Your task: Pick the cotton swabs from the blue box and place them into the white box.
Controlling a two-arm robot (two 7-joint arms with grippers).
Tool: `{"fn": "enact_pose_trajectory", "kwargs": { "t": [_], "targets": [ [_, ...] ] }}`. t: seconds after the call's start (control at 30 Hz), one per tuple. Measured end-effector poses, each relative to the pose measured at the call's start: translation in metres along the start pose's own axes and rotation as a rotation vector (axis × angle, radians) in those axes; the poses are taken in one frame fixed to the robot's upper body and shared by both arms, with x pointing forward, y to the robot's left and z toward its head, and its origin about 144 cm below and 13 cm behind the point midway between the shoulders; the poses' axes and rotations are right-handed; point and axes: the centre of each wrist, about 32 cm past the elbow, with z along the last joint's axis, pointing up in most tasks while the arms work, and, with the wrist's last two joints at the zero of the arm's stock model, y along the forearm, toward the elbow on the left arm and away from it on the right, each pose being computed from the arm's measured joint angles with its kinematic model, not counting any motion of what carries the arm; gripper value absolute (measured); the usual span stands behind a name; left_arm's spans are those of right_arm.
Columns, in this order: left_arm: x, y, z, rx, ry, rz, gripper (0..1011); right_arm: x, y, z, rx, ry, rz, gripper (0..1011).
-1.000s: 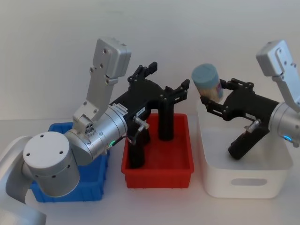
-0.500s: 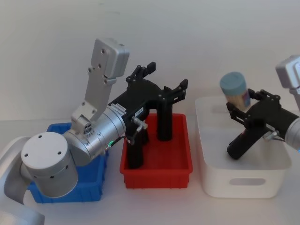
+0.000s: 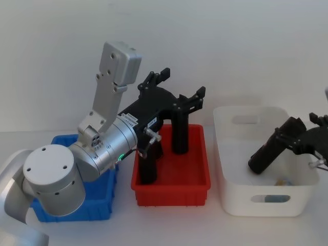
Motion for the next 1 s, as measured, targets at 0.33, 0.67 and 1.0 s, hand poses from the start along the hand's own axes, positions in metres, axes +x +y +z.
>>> {"fn": "enact_pose_trajectory", "kwargs": {
  "t": [0.33, 0.67, 1.0],
  "targets": [
    [0.0, 0.0, 0.0, 0.0, 0.0, 0.0, 1004, 0.002, -0.009, -0.022, -0.072, 0.048, -0.132, 1002],
    [0.0, 0.0, 0.0, 0.0, 0.0, 0.0, 1004, 0.003, -0.013, -0.032, -0.107, 0.068, -0.189, 1002],
    [0.0, 0.0, 0.0, 0.0, 0.0, 0.0, 1004, 0.003, -0.015, -0.037, -0.123, 0.075, -0.215, 1002]
  ]
}}
